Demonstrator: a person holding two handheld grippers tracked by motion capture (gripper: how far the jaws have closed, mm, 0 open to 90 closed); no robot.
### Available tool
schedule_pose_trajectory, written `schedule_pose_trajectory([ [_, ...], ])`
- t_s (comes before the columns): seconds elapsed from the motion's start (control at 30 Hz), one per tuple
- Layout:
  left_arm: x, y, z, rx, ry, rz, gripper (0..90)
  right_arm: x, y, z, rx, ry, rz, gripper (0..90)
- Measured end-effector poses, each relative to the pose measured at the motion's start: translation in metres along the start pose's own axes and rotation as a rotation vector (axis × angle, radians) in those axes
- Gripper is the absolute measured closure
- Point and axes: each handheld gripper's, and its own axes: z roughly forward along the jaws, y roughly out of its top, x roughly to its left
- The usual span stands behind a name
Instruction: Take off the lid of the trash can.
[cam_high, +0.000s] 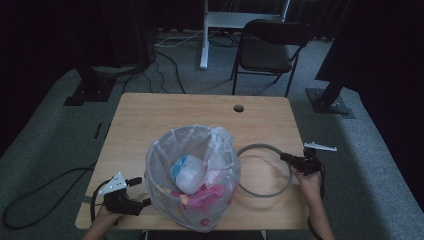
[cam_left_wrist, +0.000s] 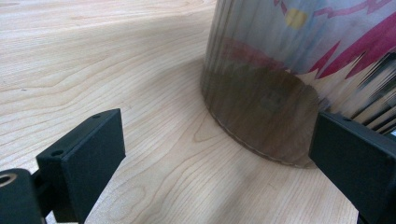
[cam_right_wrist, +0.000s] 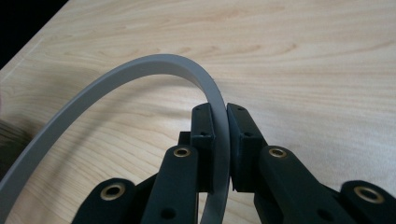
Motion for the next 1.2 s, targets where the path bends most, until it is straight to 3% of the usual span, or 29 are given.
schedule_pose_trajectory([
  [0.4, 0.001, 0.0, -0.001, -0.003, -0.002, -0.003, 3.7, -0.011, -0.011, 0.012, 0.044, -0.021, 0.017, 82.2],
  [0.8, 0.001, 0.0, -0.001, -0.002, -0.001, -0.003, 3.7, -0.019, -0.018, 0.014, 0.036, -0.002, 0.035, 78.9],
  [0.93, 0.001, 0.0, -0.001, -0.002, 0.001, -0.003, 3.7, -0.02, -0.02, 0.014, 0.047, 0.001, 0.028, 67.2],
  [1.1, 0.001, 0.0, -0.001, -0.004, -0.001, -0.003, 3.7, -0.019, -0.019, 0.01, 0.029, 0.039, 0.054, 44.8],
  [1.13, 0.001, 0.0, -0.001, -0.003, -0.002, -0.003, 3.7, -0.018, -0.019, 0.009, 0.034, 0.053, 0.033, 34.5],
  [1.2, 0.001, 0.0, -0.001, -0.002, 0.0, -0.001, 3.7, -0.014, -0.018, 0.006, 0.037, 0.052, 0.006, 35.1],
])
